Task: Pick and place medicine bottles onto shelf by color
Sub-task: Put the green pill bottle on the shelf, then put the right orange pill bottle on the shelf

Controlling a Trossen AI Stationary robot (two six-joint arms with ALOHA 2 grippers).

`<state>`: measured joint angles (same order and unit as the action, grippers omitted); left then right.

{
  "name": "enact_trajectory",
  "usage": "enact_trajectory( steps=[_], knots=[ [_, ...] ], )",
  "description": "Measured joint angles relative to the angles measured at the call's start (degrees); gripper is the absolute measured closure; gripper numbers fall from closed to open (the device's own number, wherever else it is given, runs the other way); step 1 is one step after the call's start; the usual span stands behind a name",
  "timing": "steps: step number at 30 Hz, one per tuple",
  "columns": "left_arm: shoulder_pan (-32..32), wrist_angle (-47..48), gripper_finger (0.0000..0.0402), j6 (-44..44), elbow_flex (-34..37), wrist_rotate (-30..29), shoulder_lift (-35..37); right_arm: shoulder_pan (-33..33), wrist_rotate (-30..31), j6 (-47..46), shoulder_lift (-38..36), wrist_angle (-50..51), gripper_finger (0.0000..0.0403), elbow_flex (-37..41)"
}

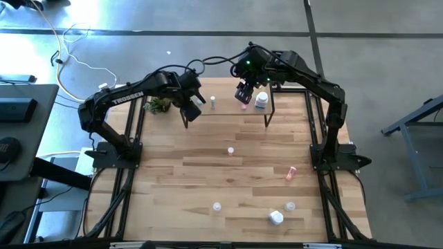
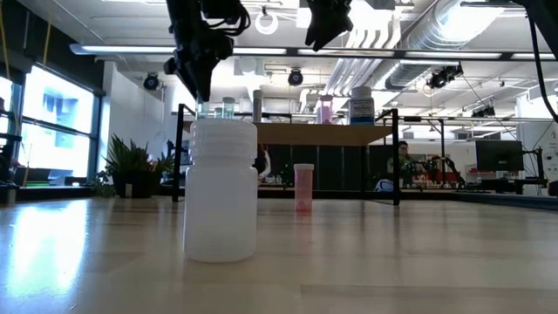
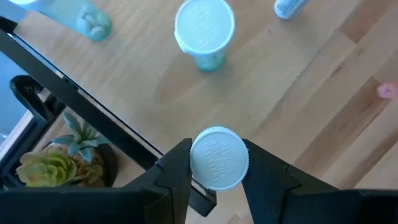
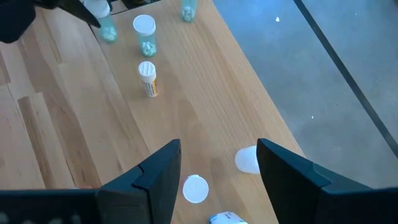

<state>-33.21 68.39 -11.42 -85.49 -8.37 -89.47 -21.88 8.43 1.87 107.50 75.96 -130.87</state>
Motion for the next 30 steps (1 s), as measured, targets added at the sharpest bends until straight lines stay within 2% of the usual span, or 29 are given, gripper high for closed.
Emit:
enact_trajectory(
  steps=[15, 30],
  knots=[
    [-0.17, -0.73, 0.0285, 0.58, 0.02, -1.31, -0.04, 0.0, 0.0, 0.11, 0.0, 0.04, 0.0201, 0.0],
    [-0.15, -0.71, 0.0199, 1.14, 0.02, -1.26, -0.04, -0.01, 0.0, 0.09, 0.0, 0.04, 0.0201, 0.02]
  ],
)
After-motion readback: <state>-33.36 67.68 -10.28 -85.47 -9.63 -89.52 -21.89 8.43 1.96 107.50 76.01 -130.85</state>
